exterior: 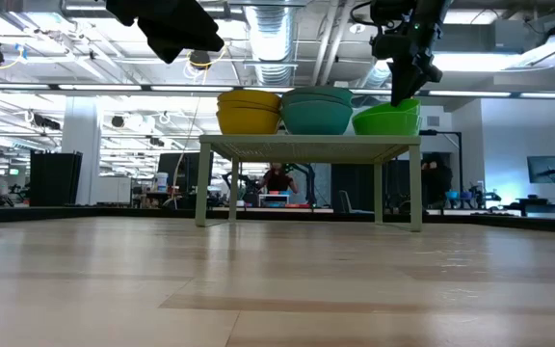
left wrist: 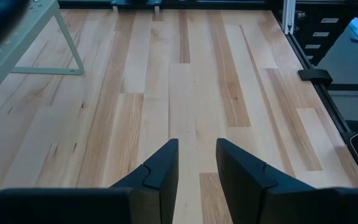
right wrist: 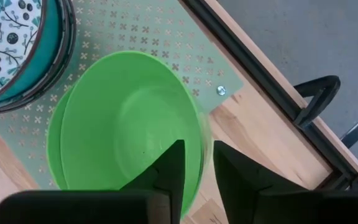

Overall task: Pick & Place Mini bowls
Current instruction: Stack the right green bowl on the green bowl on the shelf

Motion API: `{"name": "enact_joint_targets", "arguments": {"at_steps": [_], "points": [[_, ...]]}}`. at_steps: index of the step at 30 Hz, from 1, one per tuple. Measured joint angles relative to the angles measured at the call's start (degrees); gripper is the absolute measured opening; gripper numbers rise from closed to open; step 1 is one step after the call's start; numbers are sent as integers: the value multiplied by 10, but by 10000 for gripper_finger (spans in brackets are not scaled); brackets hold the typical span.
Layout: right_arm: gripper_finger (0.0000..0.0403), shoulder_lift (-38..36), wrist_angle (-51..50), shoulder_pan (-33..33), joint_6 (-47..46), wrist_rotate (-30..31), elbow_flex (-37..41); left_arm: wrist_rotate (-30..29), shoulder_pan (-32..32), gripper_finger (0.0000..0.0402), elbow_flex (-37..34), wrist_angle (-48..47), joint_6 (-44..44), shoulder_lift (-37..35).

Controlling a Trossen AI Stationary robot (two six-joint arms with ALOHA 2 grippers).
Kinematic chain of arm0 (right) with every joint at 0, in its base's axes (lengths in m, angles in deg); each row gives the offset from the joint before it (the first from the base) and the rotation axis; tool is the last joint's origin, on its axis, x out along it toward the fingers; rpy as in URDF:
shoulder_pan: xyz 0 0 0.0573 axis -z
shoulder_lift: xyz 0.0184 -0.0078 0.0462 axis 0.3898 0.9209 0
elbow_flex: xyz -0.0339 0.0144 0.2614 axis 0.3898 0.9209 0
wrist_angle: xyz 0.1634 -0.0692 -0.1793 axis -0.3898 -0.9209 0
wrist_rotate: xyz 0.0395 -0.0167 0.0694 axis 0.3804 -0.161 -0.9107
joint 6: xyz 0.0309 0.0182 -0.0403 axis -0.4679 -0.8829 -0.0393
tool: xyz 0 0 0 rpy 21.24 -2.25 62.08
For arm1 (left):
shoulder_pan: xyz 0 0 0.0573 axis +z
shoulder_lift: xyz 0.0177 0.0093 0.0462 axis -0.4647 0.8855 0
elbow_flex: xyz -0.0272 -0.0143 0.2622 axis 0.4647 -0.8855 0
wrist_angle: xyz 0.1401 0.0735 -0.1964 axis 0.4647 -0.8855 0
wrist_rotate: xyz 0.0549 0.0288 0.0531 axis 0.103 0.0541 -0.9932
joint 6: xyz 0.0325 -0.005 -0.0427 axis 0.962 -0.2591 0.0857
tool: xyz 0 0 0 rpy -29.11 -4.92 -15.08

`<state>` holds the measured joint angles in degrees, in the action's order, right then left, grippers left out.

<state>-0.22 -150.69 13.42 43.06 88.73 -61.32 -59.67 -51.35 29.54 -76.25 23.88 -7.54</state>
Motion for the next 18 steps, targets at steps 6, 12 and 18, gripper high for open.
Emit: {"name": "enact_joint_targets", "arguments": {"at_steps": [6,12,18], "points": [[50,0,0,0,0,0,7,0,0,108,0,0,0,0],[11,0,-1,0,0,-3,20,0,0,108,0,0,0,0],[7,0,2,1,0,-25,20,0,0,108,0,0,0,0]]}}
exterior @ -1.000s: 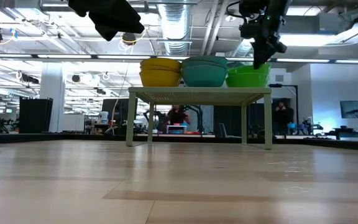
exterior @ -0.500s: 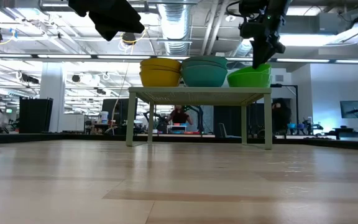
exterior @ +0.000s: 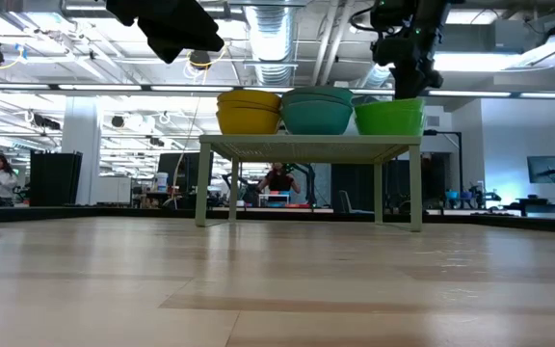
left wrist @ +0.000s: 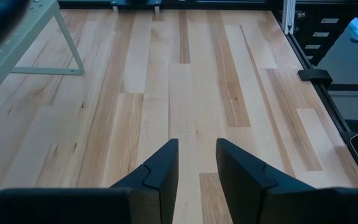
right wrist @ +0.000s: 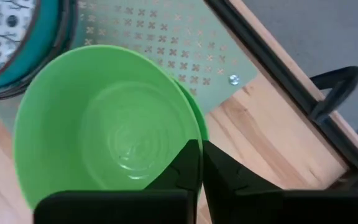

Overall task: Pick & Place Mini bowls
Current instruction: Stack the right green bowl on the green bowl on the shelf, then stack the green bowl on the stacked green bowls on the shelf

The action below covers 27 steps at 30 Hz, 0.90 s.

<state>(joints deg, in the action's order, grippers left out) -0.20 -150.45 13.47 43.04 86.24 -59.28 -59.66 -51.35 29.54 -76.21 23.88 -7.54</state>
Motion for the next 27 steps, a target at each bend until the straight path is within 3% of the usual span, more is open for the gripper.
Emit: {"name": "enact_joint_targets", "arguments": {"at_steps": [12,18,27], "points": [[41,18,0,-4,1,-34,0,0,0,108,0,0,0,0],[61,50,0,-13,44,-32,-1,0,0,108,0,0,0,0],[72,38,-26,-20,34,-32,-48,1,-2,108,0,0,0,0]]}}
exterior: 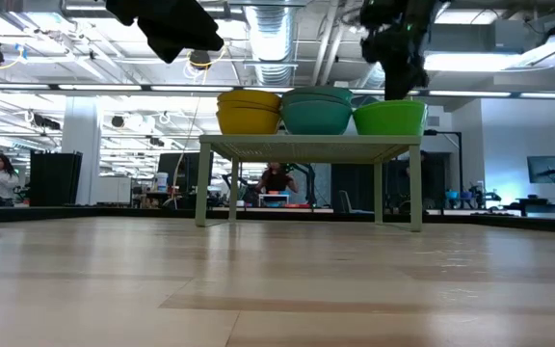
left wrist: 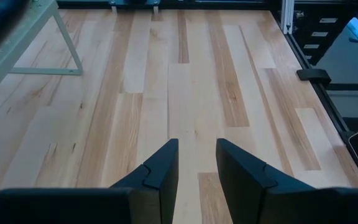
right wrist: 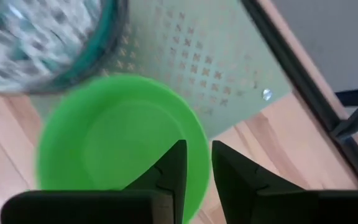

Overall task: Pick & Place Mini bowls
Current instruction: Stack the green bowl on the stacked green bowls on the shelf

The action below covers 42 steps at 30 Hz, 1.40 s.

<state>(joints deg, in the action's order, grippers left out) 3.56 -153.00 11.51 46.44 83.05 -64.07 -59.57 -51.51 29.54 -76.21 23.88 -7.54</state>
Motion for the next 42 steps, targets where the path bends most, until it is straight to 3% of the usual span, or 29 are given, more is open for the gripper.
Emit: {"name": "enact_joint_targets", "arguments": {"at_steps": [4,11,17,25,32,42], "points": [[72,-20,-19,-8,-14,0,-35,6,-11,108,0,0,0,0],[71,-74,-33,-60,-73,0,-45,100,-46,108,0,-11,4,5],[71,-105,-18,-188,-94,-1,-11,126,-106,108,0,-90,-124,30],[70,-116,147,-363,-64,-1,92,105,-143,111,0,-229,-228,53],[70,-67,264,-452,11,0,134,140,-133,154,0,-275,-267,52],[86,60,383,-490,156,15,134,148,-130,221,-56,-281,-273,54]]}}
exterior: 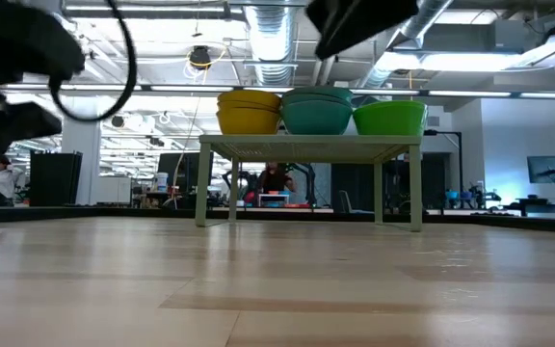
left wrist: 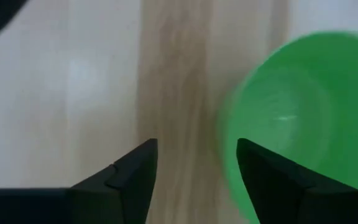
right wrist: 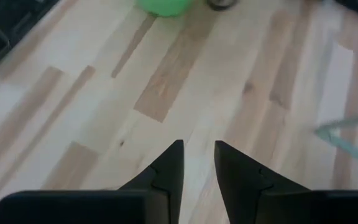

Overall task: Pick & Place Mini bowls
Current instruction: Stack the green bowl on the stacked green bowls on the shelf

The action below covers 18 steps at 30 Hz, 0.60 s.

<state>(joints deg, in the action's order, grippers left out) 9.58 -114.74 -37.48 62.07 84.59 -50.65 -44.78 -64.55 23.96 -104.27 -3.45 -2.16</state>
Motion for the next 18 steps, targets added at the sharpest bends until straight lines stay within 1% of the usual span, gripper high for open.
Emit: {"name": "enact_joint_targets", "arguments": {"at_steps": [4,7,10,12,15,16,18], "points": [[106,44,30,-14,44,0,-16,3,10,224,-17,7,-22,-1],[123,77,50,-23,65,0,-39,4,21,206,-18,15,-24,-1],[139,112,68,-33,96,-1,-63,3,36,159,-18,24,-24,-1],[148,132,69,-40,128,-1,-76,-8,48,113,-18,30,-23,-1],[158,162,80,-44,166,-1,-91,-44,66,36,-18,33,-22,-2],[161,172,78,-44,169,-2,-94,-54,73,19,-18,37,-23,-3],[165,194,92,-42,170,-1,-101,-68,88,12,-17,43,-26,-3]]}}
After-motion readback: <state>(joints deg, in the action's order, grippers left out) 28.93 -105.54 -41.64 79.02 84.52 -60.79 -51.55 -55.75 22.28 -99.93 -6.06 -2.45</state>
